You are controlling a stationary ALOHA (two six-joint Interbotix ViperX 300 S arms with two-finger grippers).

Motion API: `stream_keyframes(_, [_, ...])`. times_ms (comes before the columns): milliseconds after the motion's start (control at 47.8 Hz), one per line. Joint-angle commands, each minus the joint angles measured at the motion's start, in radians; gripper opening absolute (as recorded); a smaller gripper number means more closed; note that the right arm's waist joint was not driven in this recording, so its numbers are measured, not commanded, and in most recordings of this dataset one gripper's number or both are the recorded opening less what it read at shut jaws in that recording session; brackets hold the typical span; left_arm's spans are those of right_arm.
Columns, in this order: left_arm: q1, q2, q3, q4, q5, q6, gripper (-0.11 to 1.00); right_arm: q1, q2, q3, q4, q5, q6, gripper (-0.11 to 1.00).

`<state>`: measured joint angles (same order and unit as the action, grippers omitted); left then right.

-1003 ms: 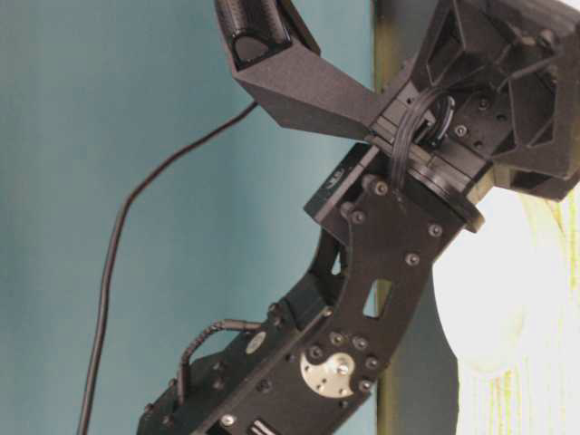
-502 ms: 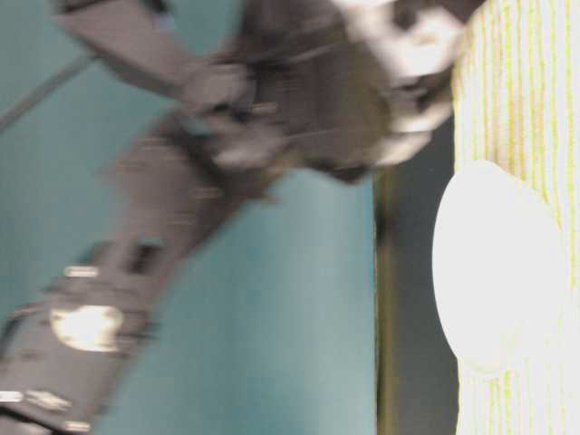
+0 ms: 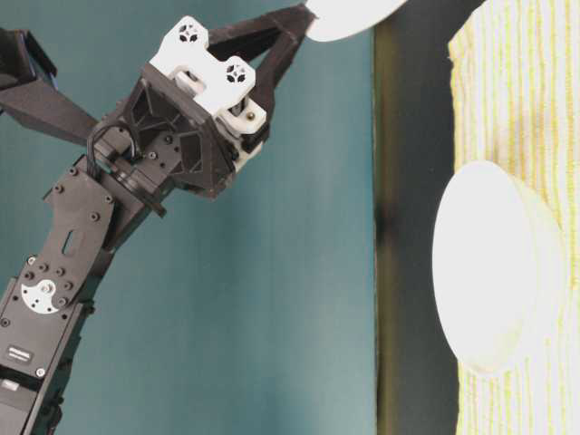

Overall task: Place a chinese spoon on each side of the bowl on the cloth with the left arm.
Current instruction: 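Carry the spoon up and place it right of the bowl, then open the left gripper and release the spoon on the cloth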

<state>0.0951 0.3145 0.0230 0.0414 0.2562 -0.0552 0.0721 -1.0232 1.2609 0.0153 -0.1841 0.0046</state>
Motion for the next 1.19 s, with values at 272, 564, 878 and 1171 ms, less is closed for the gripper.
stream_keyframes(272, [0.035,0.061,0.015,0.003,-0.029,0.018,0.03,0.002,0.002,-0.003,0.005,-0.005,0.003,0.00])
stream_keyframes(564, [0.072,0.101,0.058,0.003,-0.095,0.023,0.03,0.000,0.002,0.008,0.006,-0.005,0.003,0.00])
stream_keyframes(878, [0.075,0.143,0.101,0.003,-0.198,0.031,0.03,0.000,0.002,0.015,0.006,-0.011,0.003,0.00])
stream_keyframes(1171, [0.075,0.150,0.109,0.003,-0.229,0.031,0.06,0.000,0.002,0.015,0.006,-0.014,0.003,0.00])
